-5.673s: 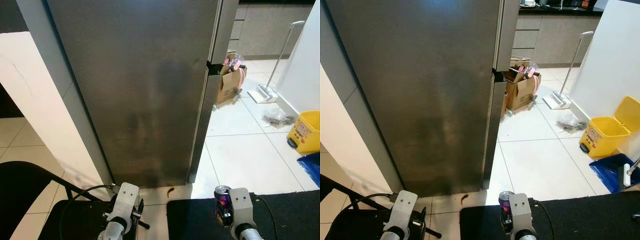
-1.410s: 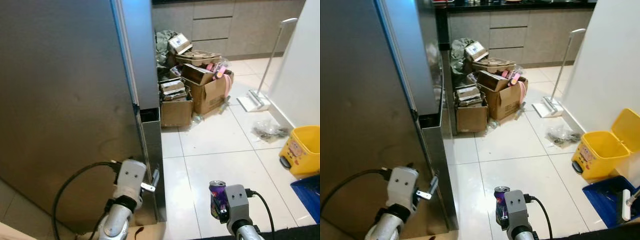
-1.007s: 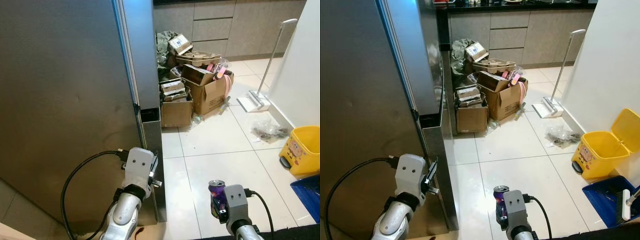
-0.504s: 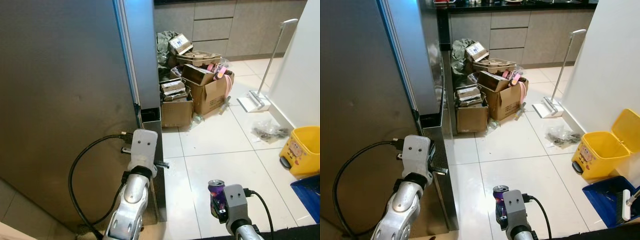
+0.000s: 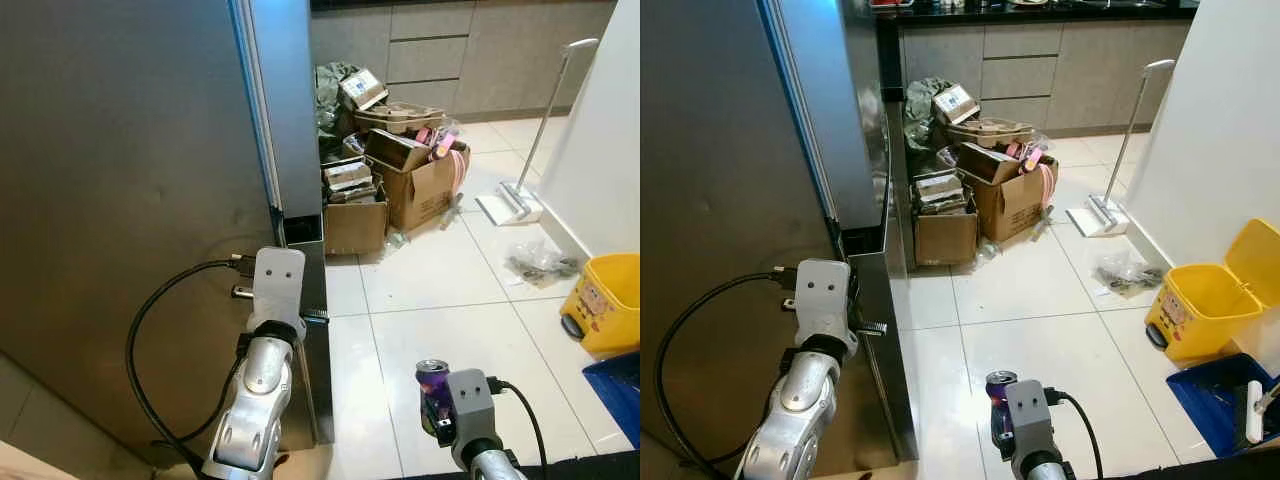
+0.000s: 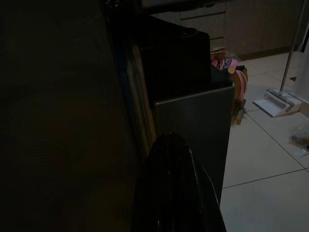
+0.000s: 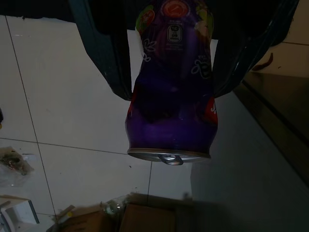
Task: Restocking fridge
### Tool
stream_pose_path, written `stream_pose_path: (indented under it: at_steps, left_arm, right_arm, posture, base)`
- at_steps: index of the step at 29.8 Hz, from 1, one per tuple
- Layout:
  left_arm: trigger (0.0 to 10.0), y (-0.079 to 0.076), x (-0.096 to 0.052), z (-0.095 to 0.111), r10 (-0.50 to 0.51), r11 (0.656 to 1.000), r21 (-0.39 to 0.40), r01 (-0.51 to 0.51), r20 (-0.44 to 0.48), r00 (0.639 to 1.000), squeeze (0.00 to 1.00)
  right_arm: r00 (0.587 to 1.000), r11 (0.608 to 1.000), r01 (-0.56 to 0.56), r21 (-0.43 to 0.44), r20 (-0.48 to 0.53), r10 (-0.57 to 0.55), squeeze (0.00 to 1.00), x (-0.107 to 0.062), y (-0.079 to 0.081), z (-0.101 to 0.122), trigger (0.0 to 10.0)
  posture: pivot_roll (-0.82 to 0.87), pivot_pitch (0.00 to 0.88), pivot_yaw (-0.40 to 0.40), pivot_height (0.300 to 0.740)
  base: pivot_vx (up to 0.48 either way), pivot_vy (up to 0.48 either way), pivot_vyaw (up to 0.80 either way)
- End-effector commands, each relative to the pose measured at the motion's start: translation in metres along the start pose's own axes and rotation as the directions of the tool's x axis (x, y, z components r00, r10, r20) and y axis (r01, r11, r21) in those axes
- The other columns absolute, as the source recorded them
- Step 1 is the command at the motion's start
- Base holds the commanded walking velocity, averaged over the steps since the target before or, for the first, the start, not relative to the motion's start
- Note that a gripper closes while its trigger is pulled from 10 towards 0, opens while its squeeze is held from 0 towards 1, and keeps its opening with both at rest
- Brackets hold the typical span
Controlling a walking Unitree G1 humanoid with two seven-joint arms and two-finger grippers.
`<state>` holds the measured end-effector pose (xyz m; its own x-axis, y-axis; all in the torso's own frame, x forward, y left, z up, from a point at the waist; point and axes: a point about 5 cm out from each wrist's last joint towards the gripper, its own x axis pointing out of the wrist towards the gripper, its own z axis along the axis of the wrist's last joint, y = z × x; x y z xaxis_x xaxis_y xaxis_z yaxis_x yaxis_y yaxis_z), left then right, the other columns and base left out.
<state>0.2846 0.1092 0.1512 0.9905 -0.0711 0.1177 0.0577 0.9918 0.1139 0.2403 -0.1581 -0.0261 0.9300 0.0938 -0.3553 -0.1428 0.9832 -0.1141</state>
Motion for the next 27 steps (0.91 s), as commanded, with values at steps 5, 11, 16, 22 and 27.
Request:
stream_pose_path:
  at_steps: [5,11,16,22,27]
  left_arm:
    - [10.0,0.002,0.002,-0.009,0.033,0.999,0.015,-0.033,-0.049,0.998,0.0]
    - [10.0,0.01,0.007,-0.004,0.069,0.998,0.016,-0.069,-0.034,0.997,0.0]
    - [10.0,0.02,0.007,0.004,0.072,0.997,0.011,-0.072,-0.013,0.997,0.0]
    - [10.0,0.016,0.012,0.016,0.066,0.998,-0.023,-0.066,0.022,0.998,0.0]
    - [10.0,0.014,0.016,0.026,0.08,0.996,-0.035,-0.078,0.053,0.995,0.0]
  right_arm:
    - [1.0,1.0,0.003,0.002,-0.005,-0.003,0.0,-0.001,0.001,-0.002,10.0]
    - [1.0,1.0,-0.001,0.0,-0.002,0.001,0.0,-0.001,0.001,-0.001,10.0]
    - [1.0,1.0,0.003,-0.002,-0.005,-0.003,0.0,-0.002,-0.001,-0.002,10.0]
    - [1.0,1.0,0.001,-0.002,-0.008,-0.001,0.0,-0.002,0.001,-0.003,10.0]
    - [1.0,1.0,-0.005,0.0,-0.004,0.005,0.0,-0.001,0.003,-0.002,10.0]
  posture:
    - [-0.09,0.057,0.002,0.74]
    - [-0.09,0.057,-0.002,0.74]
    - [-0.09,0.058,-0.001,0.74]
    - [-0.09,0.054,0.001,0.74]
    - [-0.08,0.053,-0.001,0.74]
  base:
    - [0.0,0.0,0.0]
    - [0.0,0.0,0.0]
    - [0.0,0.0,0.0]
    - [0.0,0.0,0.0]
    - [0.0,0.0,0.0]
